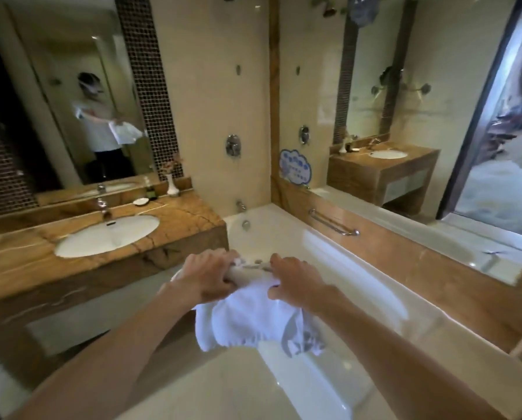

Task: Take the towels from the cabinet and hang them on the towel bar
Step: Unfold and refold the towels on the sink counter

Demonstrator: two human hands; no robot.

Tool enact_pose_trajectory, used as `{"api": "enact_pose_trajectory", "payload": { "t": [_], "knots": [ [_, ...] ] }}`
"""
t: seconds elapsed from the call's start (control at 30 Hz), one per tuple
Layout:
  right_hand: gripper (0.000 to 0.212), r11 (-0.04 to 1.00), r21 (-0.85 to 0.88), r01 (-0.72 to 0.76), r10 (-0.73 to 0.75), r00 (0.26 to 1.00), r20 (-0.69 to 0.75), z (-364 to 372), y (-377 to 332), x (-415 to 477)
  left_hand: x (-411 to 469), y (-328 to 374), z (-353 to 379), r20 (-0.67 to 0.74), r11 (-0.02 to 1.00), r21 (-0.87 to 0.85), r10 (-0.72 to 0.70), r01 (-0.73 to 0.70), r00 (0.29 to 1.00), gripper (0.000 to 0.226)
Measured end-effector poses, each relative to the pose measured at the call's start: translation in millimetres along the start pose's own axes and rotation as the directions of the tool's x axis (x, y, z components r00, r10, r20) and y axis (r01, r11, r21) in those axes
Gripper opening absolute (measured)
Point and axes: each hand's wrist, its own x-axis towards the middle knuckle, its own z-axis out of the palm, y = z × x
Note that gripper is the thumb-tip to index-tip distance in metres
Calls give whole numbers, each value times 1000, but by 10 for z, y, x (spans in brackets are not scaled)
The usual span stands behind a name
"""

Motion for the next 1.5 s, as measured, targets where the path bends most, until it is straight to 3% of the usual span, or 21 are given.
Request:
{"api": "enact_pose_trajectory", "payload": {
  "t": [0.27, 0.63, 1.07, 1.5],
  "knots": [
    [41, 952, 57, 300, -298, 954, -38, 5, -1102, 509, -703, -823, -382, -39, 951, 95, -291, 294, 956, 60],
    [47, 903, 81, 422, -419, 907, -54, -8, -2055, 852, -1195, -1524, -703, -117, 878, 140, -445, 458, 888, 53],
    [47, 888, -3, 461, -460, 887, -41, 21, -2133, 1532, -724, -1969, -649, -122, 856, 122, -489, 502, 864, 54],
    [49, 854, 9, 520, -520, 854, 6, 304, -1932, 2910, 290, -2570, -357, -113, 827, 85, -546, 556, 830, 53]
  ]
}}
